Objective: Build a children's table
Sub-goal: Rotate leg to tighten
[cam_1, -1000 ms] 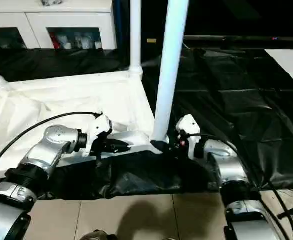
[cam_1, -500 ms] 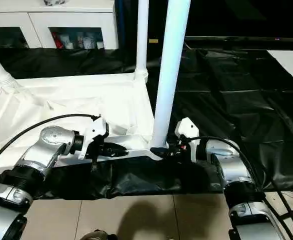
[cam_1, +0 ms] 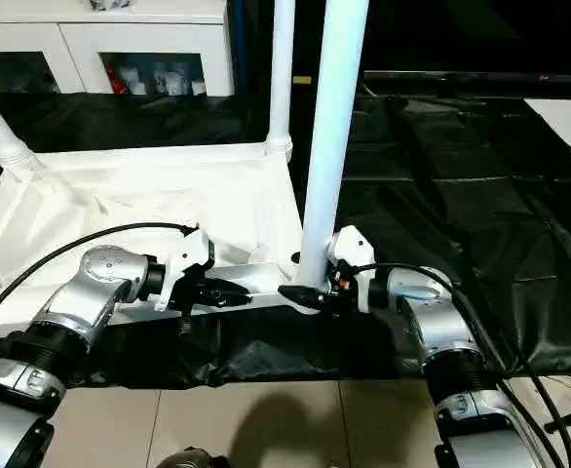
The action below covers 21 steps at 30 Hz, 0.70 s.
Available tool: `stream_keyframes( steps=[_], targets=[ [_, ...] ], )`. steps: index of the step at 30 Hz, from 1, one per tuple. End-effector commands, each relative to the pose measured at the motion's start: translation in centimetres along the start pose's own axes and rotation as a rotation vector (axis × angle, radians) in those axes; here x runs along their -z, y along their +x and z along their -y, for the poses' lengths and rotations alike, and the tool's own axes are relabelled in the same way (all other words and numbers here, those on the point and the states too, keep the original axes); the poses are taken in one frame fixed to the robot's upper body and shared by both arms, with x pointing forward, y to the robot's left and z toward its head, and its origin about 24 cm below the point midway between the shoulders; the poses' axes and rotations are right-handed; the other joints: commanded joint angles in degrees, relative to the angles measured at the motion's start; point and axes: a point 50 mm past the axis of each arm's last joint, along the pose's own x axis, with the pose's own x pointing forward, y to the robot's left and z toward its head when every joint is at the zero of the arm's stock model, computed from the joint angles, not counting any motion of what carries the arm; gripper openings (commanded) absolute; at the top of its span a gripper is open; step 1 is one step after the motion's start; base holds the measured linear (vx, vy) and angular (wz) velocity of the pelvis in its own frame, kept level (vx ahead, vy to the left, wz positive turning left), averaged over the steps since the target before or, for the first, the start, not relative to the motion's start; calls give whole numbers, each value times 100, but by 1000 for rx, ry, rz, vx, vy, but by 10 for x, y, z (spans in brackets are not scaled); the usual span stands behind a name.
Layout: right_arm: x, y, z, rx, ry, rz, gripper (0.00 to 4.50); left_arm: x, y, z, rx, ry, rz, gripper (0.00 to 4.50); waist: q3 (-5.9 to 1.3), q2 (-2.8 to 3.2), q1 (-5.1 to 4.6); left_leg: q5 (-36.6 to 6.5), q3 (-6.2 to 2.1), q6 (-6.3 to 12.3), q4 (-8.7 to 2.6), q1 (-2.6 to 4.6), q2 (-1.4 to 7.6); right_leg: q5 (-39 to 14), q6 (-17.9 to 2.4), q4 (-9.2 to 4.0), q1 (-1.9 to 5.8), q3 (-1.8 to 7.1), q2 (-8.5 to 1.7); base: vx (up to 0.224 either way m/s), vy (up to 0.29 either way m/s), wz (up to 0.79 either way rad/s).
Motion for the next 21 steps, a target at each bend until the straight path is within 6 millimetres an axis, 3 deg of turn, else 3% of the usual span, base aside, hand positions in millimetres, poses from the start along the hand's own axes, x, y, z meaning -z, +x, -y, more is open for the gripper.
stream_keyframes(
  steps=[1, 9, 15, 17, 21],
  targets=[
    [6, 12, -15, -128, -4, -33, 263, -17, 3, -3, -19, 60, 56, 0, -406, -39, -9, -864, -371, 321, -393, 120, 739, -847, -1425, -369, 232, 440, -723, 0, 0, 0],
    [8, 11, -15, -130, 0, -45, 211, -16, 3, -3, -17, 60, 50, 0, -409, -32, 5, -901, -374, 297, -396, 127, 744, -854, -1417, -366, 229, 438, -715, 0, 0, 0],
    [18, 18, -21, -102, 80, -64, 200, -19, 10, -7, -89, 45, 61, 0, -406, -29, 10, -900, -373, 300, -395, 131, 745, -834, -1436, -367, 227, 438, -717, 0, 0, 0],
    [26, 27, -22, -32, 102, -106, 200, -23, 16, -10, -155, 31, 68, 0, -376, -30, 4, -1076, -373, 227, -416, 156, 754, -1097, -1411, -406, 201, 446, -715, 0, 0, 0],
    [32, 43, -14, 156, 143, -152, 198, -31, 27, -16, -252, 9, 70, 0, -306, -34, -114, -1840, -450, -207, -453, 234, 736, -2530, -1117, -571, 163, 471, -785, 0, 0, 0]
  ],
)
